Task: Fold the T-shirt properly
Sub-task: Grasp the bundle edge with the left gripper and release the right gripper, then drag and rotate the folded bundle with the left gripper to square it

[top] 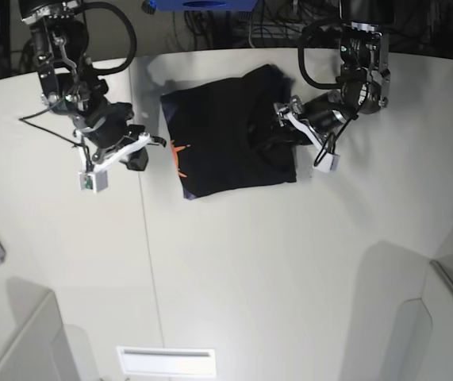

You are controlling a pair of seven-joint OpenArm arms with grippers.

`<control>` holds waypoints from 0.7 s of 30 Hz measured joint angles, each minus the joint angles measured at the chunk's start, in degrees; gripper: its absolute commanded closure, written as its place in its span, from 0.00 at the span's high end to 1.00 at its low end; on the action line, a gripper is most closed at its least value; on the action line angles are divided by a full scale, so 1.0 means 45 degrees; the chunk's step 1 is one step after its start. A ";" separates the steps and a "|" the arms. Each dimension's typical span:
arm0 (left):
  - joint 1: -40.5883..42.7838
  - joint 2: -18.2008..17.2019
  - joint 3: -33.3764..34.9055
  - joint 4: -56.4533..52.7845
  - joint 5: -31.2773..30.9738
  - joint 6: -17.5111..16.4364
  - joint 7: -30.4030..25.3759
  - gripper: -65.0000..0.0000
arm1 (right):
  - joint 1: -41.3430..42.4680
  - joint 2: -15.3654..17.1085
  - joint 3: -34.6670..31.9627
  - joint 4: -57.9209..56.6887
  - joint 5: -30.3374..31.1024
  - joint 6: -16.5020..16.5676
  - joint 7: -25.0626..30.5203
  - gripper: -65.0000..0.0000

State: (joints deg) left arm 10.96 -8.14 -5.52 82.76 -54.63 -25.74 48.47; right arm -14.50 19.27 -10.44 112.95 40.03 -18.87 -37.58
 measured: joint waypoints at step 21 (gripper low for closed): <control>-0.2050 -0.3327 0.5304 0.1608 0.4614 0.0005 -0.0005 0.00 | -0.1588 0.0107 0.0733 -0.0005 -0.0005 -0.0005 0.0996 0.00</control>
State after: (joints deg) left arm 1.74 -23.11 18.35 90.00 -33.87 -25.71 48.45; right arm -21.65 19.75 -7.14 112.92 40.01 -18.90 -33.10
